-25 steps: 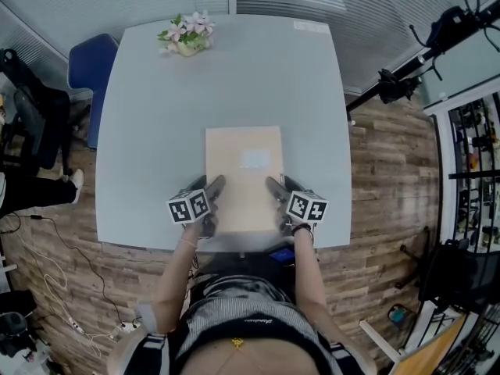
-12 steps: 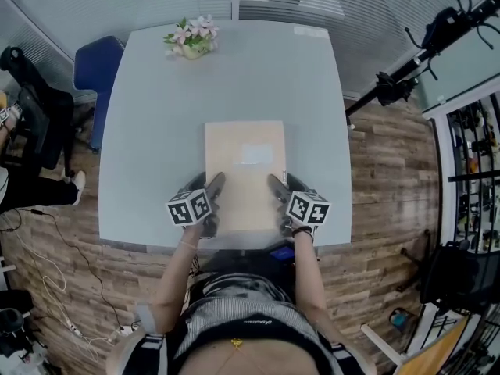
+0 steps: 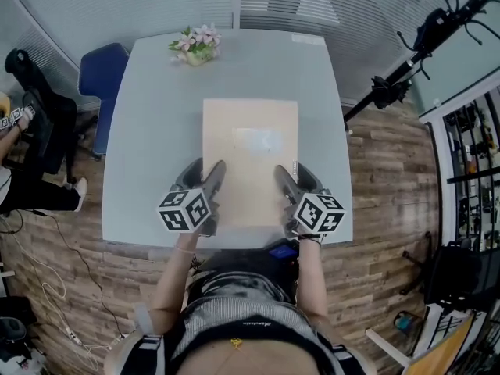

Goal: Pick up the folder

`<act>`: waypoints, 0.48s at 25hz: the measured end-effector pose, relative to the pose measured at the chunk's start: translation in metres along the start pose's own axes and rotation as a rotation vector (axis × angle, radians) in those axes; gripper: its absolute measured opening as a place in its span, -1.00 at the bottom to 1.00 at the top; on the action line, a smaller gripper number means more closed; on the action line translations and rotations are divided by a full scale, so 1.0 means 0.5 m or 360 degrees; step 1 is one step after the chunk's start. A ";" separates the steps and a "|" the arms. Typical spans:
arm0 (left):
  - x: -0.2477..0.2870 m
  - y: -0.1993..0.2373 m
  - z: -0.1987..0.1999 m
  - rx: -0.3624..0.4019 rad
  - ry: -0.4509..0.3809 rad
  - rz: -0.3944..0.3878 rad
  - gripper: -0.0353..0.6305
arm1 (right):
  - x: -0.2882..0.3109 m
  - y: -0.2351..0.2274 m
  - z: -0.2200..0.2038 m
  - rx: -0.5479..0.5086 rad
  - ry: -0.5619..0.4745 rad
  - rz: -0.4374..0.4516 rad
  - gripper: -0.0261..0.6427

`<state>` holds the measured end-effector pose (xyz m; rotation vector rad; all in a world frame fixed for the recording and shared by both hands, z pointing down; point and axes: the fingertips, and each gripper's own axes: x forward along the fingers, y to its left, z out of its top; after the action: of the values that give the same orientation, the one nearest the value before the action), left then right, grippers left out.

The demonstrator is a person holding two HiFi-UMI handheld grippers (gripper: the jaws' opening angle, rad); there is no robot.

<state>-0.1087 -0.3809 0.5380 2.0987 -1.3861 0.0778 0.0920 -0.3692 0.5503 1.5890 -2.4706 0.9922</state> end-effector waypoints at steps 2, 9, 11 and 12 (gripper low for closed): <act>-0.019 -0.016 0.031 0.0028 -0.0061 -0.0022 -0.14 | -0.015 0.023 0.028 -0.0034 -0.0054 0.0011 -0.13; -0.085 -0.063 0.123 0.0158 -0.0243 -0.0048 -0.14 | -0.059 0.092 0.098 -0.0079 -0.0209 0.0048 -0.14; -0.099 -0.074 0.140 0.0179 -0.0272 -0.0059 -0.14 | -0.072 0.106 0.112 -0.0094 -0.0241 0.0051 -0.14; -0.105 -0.080 0.147 0.0185 -0.0285 -0.0066 -0.14 | -0.079 0.112 0.118 -0.0107 -0.0257 0.0049 -0.14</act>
<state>-0.1187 -0.3657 0.4411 2.2765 -1.4722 -0.0488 0.0815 -0.3538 0.4615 1.6776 -2.6088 0.8044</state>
